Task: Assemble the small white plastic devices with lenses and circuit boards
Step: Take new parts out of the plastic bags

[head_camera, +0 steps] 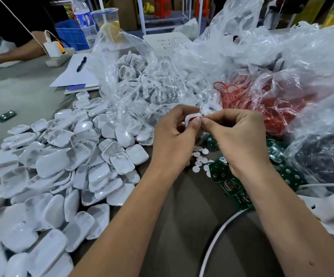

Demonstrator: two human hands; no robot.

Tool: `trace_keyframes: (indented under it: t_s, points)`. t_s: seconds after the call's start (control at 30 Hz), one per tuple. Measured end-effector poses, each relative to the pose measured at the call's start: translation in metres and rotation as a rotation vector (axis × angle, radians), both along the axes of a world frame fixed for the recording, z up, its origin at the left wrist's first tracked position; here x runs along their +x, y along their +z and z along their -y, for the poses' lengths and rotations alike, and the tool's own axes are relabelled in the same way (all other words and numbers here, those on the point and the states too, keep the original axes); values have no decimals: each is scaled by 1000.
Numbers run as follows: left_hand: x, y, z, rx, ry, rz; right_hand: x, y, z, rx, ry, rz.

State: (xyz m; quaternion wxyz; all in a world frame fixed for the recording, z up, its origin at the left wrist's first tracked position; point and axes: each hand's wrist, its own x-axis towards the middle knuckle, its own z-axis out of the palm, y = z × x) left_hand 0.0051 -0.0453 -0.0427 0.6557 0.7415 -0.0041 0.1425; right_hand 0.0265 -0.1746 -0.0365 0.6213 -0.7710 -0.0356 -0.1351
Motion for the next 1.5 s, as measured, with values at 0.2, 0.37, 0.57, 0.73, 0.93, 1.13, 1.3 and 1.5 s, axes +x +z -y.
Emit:
trace_keyframes:
  t_s: [0.2, 0.37, 0.57, 0.73, 0.93, 1.13, 1.3, 1.5]
  points:
    - [0, -1, 1, -99, 11, -20, -6, 4, -5, -178, -46, 104]
    - [1, -3, 0, -154, 2, -58, -9, 4, -8, -255, -101, 196]
    - [2, -4, -1, -320, -13, -75, -7, -3, -11, -243, -135, 335]
    - [6, -1, -5, -498, -85, -131, -4, -1, -8, 156, -37, 36]
    - [5, 1, -17, -456, -214, -143, -3, 7, -5, 607, 155, -304]
    - [4, 3, -20, -367, -199, -124, -3, 6, -5, 604, 192, -381]
    - [2, 6, -20, -353, -205, -122, -1, 6, -3, 659, 253, -437]
    - [1, 6, -23, -365, -253, -125, -1, 7, -2, 580, 278, -426]
